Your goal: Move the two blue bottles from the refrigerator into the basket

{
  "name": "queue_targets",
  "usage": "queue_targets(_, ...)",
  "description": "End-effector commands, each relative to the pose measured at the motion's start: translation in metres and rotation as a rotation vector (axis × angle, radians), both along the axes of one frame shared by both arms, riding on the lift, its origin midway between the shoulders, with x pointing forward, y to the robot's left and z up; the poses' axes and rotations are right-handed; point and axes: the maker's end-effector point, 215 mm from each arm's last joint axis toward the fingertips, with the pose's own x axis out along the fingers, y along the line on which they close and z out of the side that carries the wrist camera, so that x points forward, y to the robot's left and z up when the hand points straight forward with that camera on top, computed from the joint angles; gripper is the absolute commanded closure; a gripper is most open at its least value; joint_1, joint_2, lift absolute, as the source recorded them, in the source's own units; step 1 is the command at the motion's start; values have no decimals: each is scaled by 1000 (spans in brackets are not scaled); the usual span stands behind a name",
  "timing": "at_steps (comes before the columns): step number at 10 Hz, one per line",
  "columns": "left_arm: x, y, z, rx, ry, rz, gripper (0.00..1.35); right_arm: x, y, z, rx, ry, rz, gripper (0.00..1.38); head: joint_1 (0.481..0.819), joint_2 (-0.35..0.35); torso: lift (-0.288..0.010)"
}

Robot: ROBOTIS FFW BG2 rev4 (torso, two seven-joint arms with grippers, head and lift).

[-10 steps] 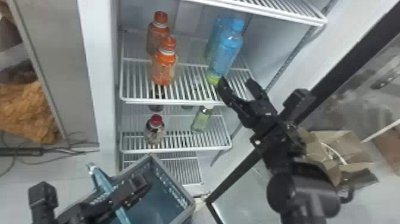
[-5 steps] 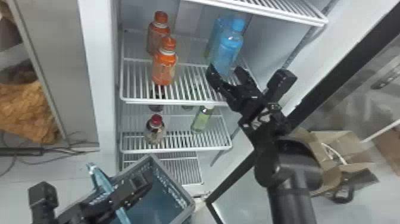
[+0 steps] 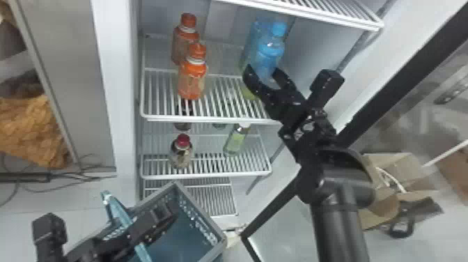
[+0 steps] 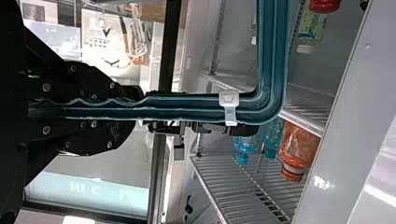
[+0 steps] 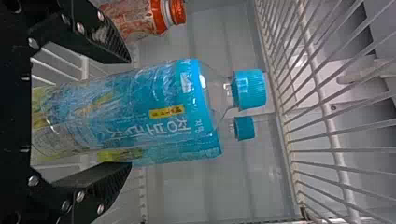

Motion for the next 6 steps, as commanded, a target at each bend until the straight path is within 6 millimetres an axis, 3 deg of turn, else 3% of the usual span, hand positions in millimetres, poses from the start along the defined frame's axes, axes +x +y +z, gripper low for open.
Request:
queue_targets(1,0,0,0,0,0,0,1202,2,0,-3,8,10,1,808,695,-350,0)
queue_targets(3,1,0,1,0,-2,0,1202,0,-3,0,-12,-7,-10,1234,695,-350,0)
queue_targets(4,1,0,1,-1,-2,0,1202,-2,-8,14,-59,-59,-27,1234,695,-350,0)
queue_targets(6,1,0,1,-1,-2,0,1202,-13,-8,20,-58,-84,-29,1236,695,-350,0)
